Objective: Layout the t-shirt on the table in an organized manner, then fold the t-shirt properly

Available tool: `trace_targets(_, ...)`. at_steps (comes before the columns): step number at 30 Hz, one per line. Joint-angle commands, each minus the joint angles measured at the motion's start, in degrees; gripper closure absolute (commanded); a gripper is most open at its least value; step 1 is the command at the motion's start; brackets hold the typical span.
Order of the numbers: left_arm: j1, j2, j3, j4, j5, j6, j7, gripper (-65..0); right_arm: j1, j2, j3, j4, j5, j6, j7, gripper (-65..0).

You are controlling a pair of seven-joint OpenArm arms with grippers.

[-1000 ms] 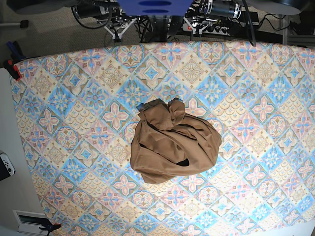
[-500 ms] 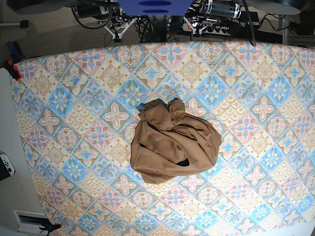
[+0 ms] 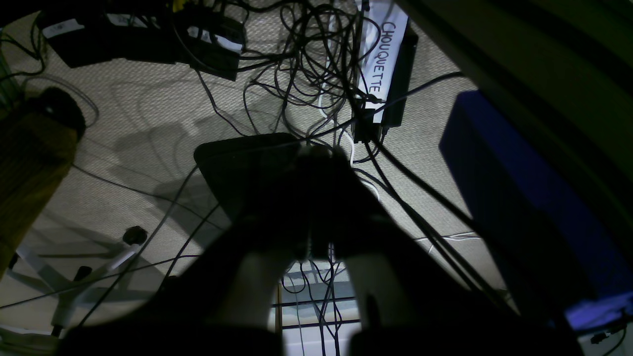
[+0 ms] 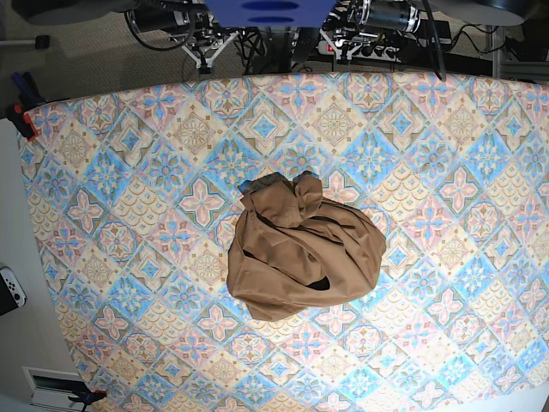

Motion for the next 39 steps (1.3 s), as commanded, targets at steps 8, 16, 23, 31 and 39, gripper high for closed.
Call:
trace_targets(8, 0.12, 0.25, -0.12, -0.1, -0.03, -0.08, 0.47, -0.3, 0.1, 0.16, 0.06, 0.12, 0.1, -0.06, 0.4, -0.3)
trace_targets(16, 0.03, 0.25, -0.12, -0.1, -0.03, -0.08, 0.47, 0.0, 0.1, 0.16, 0.06, 0.12, 0.1, -0.06, 0.49, -0.3)
trace_targets(23, 0.38, 0.25, -0.12, -0.14, -0.03, -0.08, 0.47, 0.0, 0.1, 0.16, 0.06, 0.16, 0.1, -0.06, 0.49, 0.0)
trace_targets(31, 0.47, 0.25, -0.12, -0.14, -0.21, -0.08, 0.47, 0.0, 0.01, 0.16, 0.06, 0.16, 0.1, -0.06, 0.58, 0.0)
trace_targets(39, 1.7, -0.54, -0.47, -0.1, -0.56, -0.08, -1.81, 0.0, -0.25, 1.57, 4.01, 0.34, 0.19, -0.06, 4.18, 0.0)
